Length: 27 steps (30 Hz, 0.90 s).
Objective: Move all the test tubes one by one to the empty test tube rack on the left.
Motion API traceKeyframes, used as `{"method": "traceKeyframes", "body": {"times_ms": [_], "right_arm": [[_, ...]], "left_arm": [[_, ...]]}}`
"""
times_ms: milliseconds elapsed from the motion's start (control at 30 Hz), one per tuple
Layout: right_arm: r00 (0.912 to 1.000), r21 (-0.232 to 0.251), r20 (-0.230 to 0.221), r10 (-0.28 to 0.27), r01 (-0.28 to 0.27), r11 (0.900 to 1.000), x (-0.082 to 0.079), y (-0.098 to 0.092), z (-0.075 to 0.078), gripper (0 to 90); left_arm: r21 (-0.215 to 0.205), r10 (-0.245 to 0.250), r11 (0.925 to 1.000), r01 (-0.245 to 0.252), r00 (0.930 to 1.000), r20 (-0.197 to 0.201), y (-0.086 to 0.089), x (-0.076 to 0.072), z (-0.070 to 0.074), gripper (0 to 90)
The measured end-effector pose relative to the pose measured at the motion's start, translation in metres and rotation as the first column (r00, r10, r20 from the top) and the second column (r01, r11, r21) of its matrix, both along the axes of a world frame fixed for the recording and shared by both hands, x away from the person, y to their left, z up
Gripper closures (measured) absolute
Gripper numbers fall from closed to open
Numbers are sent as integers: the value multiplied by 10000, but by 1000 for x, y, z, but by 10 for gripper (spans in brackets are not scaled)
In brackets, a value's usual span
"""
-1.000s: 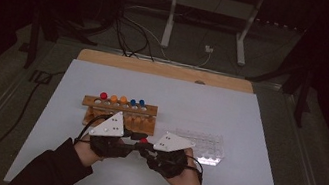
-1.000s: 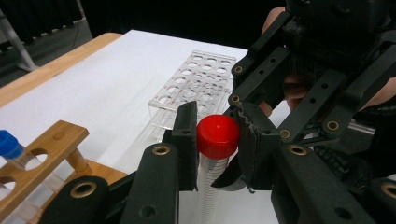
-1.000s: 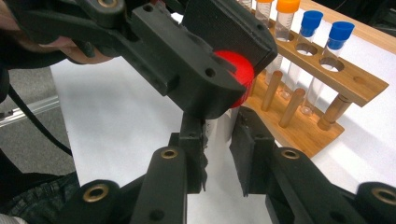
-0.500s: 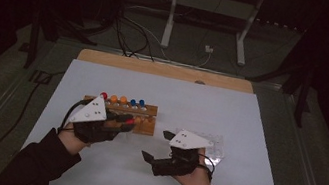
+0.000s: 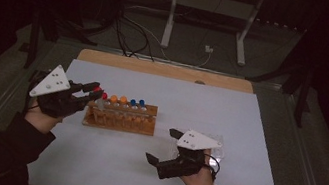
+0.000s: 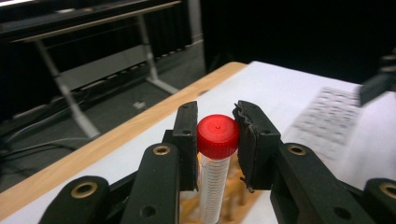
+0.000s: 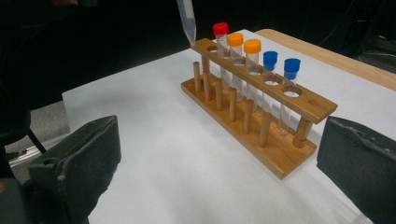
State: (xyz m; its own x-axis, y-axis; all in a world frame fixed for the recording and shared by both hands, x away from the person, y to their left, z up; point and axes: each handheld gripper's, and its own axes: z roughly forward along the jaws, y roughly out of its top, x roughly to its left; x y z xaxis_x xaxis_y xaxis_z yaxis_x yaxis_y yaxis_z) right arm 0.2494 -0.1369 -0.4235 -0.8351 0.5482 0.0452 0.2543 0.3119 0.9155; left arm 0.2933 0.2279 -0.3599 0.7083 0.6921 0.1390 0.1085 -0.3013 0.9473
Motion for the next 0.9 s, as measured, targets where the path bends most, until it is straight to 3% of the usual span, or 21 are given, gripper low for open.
{"method": "traceKeyframes", "body": {"times_ms": [200, 400, 667, 900], "right_arm": [[9999, 80, -46, 125, -124, 9999, 1, -2, 0, 0], [9998, 232, 104, 150, -153, 9996, -1, -4, 3, 0], [9999, 405, 115, 119, -123, 9991, 0, -8, 4, 0], [9997, 464, 187, 178, -187, 9987, -1, -9, 4, 0]], "left_arm": [[-92, 675, 9977, -675, 9977, 35, 16, 17, -2, 719], [-229, 1046, 9942, -1050, 9944, -169, 19, 38, -14, 719], [-536, 1300, 9897, -1328, 9902, -517, 23, 50, -41, 719], [-263, 1385, 9896, -1416, 9856, -967, 20, 56, -67, 719]]}}
